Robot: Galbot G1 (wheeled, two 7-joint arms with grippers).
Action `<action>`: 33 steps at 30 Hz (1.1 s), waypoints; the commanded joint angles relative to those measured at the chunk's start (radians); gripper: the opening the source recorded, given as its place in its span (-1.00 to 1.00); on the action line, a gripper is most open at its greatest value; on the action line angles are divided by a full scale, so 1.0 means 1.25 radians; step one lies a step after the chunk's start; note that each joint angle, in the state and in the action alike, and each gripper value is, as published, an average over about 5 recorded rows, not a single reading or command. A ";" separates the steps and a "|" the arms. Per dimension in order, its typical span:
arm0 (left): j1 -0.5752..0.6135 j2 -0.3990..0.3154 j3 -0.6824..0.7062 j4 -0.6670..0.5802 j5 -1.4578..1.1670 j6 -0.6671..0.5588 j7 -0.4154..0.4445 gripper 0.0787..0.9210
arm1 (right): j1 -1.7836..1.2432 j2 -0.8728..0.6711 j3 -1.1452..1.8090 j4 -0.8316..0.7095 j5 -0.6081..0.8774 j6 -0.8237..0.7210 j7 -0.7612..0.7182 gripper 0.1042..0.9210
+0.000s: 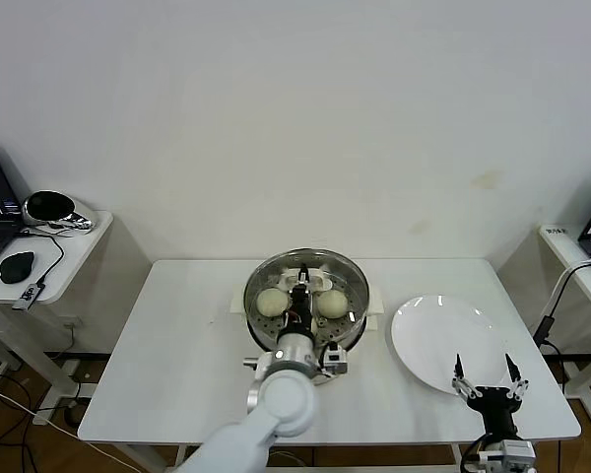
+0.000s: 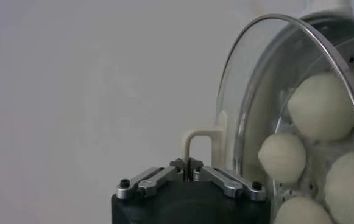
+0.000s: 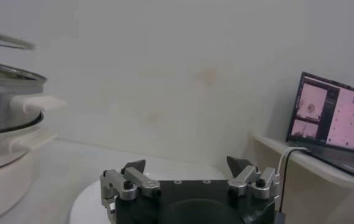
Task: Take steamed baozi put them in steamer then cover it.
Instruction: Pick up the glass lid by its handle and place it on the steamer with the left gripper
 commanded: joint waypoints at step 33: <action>-0.016 -0.055 -0.002 0.101 0.053 0.003 -0.017 -0.90 | -0.008 -0.002 -0.011 -0.003 -0.008 0.013 -0.006 0.76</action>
